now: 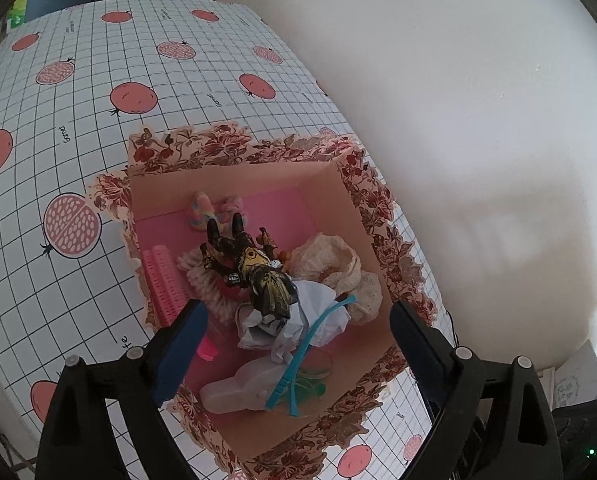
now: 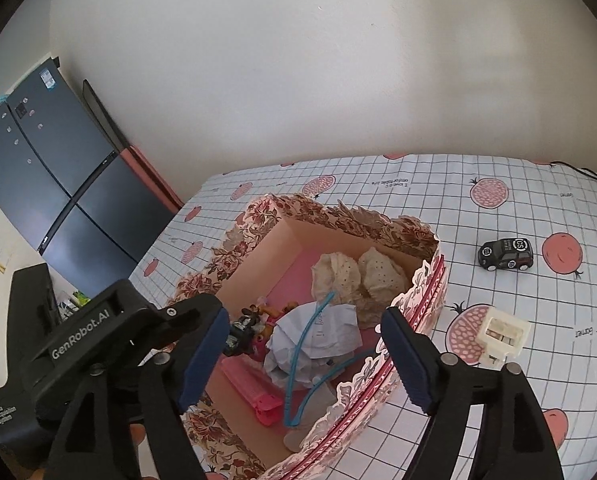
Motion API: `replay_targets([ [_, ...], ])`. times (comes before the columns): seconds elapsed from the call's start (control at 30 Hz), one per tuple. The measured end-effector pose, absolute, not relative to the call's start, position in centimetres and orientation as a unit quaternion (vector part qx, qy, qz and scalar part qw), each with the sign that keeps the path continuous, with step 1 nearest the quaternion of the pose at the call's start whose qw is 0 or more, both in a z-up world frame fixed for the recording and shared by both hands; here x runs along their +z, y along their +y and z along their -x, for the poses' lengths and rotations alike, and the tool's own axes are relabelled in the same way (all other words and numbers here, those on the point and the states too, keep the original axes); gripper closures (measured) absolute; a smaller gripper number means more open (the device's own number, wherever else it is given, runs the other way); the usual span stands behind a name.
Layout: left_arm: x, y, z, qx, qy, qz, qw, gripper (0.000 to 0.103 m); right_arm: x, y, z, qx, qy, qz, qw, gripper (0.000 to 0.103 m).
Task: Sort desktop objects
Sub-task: 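Open both tools to drop the action figure and blue stick into the box, then move both tools away from the box toward the white clip and black car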
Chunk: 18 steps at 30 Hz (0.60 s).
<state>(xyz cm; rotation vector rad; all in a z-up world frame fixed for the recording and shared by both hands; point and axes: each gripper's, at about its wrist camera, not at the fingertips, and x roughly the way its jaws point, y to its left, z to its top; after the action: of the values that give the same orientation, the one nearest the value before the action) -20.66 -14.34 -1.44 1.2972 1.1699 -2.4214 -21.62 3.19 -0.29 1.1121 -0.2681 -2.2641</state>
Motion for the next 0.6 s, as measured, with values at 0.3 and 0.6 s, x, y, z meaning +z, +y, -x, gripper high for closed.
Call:
replay_targets([
  [0.3,-1.04,-14.27,20.63,-0.818,0.382,-0.422,0.082,0.000,-0.41,3.28,21.67,-0.855,-0.100,-0.417,0.293,0.008],
  [0.6,-0.66,-14.08,20.54,-0.825,0.374,-0.415,0.089,0.000,-0.47,3.69,21.75,-0.860,-0.094,-0.416,0.282,0.000],
])
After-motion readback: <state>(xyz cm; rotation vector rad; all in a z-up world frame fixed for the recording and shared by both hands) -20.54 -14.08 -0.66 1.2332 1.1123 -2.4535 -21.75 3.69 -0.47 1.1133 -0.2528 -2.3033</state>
